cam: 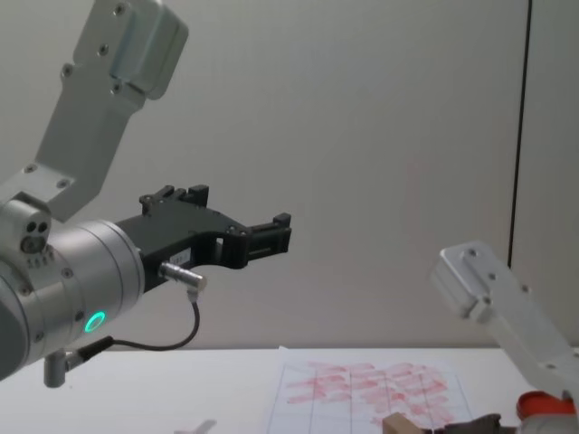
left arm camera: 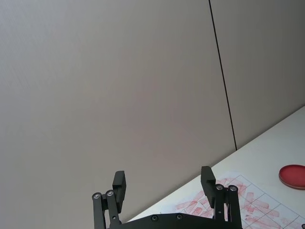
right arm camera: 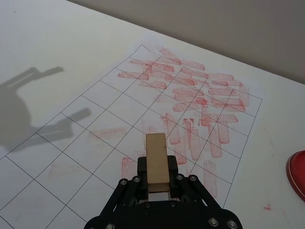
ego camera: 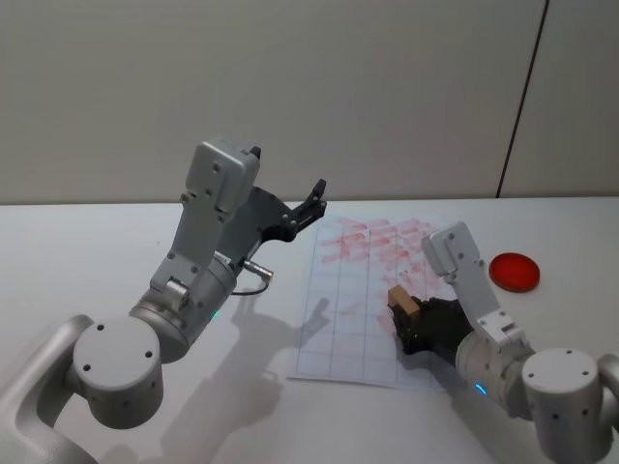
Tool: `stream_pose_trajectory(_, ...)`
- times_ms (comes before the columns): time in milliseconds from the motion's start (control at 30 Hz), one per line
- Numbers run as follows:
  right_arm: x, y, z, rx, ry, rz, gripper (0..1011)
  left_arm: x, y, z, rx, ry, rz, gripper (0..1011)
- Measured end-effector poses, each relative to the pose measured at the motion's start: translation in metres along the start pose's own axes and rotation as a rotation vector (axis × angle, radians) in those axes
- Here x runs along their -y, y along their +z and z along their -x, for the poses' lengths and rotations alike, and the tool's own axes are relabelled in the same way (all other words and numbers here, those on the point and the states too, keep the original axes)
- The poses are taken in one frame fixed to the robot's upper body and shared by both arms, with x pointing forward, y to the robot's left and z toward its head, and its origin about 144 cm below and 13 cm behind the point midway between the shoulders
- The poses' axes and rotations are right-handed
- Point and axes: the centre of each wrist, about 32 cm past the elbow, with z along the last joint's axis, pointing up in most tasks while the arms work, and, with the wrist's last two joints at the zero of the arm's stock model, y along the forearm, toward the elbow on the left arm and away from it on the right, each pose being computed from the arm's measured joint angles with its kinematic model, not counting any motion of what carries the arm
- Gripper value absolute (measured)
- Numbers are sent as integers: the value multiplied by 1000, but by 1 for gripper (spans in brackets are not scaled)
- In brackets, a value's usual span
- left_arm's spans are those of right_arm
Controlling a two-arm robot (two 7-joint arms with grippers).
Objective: Use the one hand to pick up the stamp and affix it onto the A4 paper.
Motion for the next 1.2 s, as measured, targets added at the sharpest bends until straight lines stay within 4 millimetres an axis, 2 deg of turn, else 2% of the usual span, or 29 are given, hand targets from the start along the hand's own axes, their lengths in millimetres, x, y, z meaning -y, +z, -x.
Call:
stream_pose_trajectory(300,7,17,-3,-41,8,-86,219,0,0,0,0,0,0,1002)
stream_pose_trajectory(600,26,56,-10,-89,5,-243,219,0,0,0,0,0,0,1001)
stream_pose_trajectory(833,39,76,-18,-109,-41,-298,220,0,0,0,0,0,0,1001)
stream_pose_trajectory(1200,52,80,-34,-117,-159,-278,219,0,0,0,0,0,0,1001)
